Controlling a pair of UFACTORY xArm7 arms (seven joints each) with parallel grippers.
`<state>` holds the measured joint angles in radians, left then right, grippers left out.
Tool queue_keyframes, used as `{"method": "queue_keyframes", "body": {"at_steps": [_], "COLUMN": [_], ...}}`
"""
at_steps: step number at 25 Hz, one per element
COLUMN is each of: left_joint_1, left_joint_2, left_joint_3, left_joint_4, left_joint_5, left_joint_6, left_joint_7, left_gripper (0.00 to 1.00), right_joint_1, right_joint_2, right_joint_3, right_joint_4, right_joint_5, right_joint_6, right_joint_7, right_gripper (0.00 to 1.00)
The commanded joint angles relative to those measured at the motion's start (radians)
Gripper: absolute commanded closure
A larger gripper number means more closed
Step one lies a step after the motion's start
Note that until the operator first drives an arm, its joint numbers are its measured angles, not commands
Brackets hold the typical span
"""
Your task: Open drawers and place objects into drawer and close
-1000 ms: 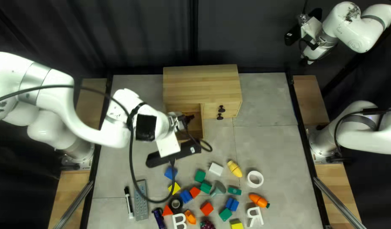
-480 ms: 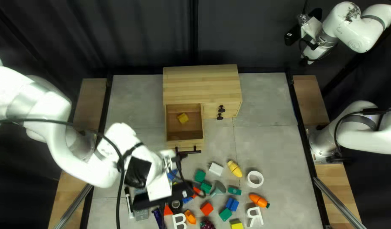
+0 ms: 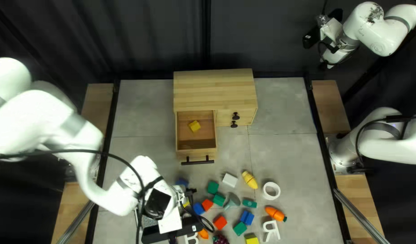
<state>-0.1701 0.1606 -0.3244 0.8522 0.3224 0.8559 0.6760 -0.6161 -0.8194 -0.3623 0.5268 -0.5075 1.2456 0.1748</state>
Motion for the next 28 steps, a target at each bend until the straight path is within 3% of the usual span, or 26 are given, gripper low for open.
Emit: {"method": "queue_keyframes", "body": {"at_steps": [1,12,21,28], "left_joint_1": [0.013,0.025,-0.019,-0.032], "left_joint_2": [0.035,0.063,0.113,0.100], "left_joint_3": [0.023,0.053,0.048,0.043], "left_joint_4": [-0.004,-0.028,0.011,-0.025], "left_joint_5": [0.031,0.047,0.187,0.278], "left_joint_6": [-0.046,-0.112,-0.008,-0.003], "left_joint_7": [-0.014,-0.093,-0.015,0.065], "left_gripper": [0.00,0.00,0.00,0.00], "right_joint_1": [0.000,0.000,0.000,0.000], "right_joint_2": [0.000,0.000,0.000,0.000], "right_joint_3": [0.000,0.000,0.000,0.000], "right_joint_4": [0.000,0.000,0.000,0.000], "right_joint_5": [0.000,0.000,0.000,0.000], "right_joint_6": [0.000,0.000,0.000,0.000], "right_joint_7": [0.000,0.000,0.000,0.000], "right_gripper": [0.00,0.00,0.00,0.00]}}
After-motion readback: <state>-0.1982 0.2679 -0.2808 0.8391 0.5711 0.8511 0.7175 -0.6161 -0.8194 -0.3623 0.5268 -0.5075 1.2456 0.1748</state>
